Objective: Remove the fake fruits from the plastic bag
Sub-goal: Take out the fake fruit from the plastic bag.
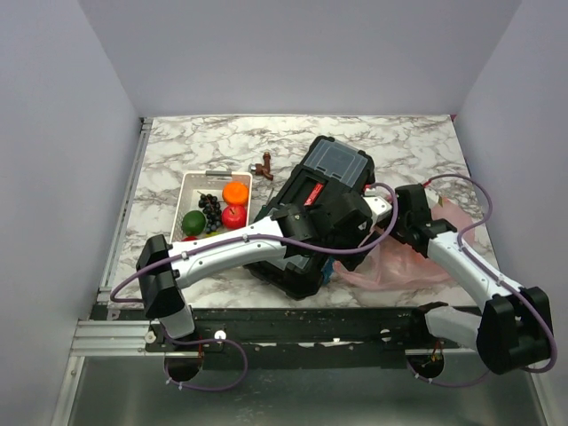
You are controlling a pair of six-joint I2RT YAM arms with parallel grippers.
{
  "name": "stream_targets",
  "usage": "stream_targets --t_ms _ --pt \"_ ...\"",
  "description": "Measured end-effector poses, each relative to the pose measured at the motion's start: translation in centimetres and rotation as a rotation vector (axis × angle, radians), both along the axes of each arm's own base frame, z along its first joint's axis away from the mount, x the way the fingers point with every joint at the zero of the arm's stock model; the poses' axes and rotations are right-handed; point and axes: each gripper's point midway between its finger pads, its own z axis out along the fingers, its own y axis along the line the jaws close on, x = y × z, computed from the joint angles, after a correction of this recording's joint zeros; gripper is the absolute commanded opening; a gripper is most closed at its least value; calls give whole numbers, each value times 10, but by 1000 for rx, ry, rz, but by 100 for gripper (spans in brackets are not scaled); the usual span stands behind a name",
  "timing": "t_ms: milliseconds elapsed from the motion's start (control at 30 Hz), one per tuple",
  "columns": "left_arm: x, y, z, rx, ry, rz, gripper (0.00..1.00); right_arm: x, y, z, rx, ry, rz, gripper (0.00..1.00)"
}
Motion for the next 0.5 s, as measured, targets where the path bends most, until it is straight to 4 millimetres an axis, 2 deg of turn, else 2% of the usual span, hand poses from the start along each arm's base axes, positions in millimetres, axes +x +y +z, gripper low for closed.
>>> stream_targets --t_ms 133,300,367,500 --pt "2 -5 -7 2 -1 -3 65 -2 -1 -12 1 17 -10 51" --pt "4 -11 -15 8 2 -4 64 -3 -11 -9 -29 -6 -59 56" --pt "3 -12 -22 13 8 -10 58 -3 -19 -4 -52 -31 -90 58" --pt "-4 -13 -31 16 33 -40 38 -5 -33 2 -100 -66 -145 73"
